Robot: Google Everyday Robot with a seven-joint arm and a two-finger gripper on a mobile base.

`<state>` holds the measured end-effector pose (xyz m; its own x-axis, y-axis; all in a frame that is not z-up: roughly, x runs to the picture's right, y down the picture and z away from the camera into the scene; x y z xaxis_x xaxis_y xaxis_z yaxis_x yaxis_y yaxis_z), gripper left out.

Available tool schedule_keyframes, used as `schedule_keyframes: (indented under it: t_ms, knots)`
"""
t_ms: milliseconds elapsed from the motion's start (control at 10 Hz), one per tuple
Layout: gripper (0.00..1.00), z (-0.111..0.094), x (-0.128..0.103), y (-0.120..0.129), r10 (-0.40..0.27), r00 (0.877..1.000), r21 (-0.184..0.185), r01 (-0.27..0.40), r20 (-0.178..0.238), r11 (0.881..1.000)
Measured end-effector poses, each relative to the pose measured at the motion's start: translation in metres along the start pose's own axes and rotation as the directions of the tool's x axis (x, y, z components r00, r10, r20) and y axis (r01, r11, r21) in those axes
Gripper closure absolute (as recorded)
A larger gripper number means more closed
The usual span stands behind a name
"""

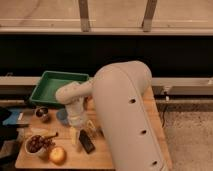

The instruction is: Wipe table surface with eraser

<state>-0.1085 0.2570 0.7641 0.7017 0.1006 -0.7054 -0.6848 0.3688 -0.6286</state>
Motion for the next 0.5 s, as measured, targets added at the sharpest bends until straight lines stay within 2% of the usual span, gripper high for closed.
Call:
schedule_keyframes:
  t_ms: [300,500]
  knots:
    - [0.2,0.0066,-0.0033,0.0087,-0.002,1.0,-0.005,0.002,-0.01,1.0]
    - [0.2,0.0117,-0.0027,0.0126,0.01,1.0,-0.009,-0.01,0.005,1.0]
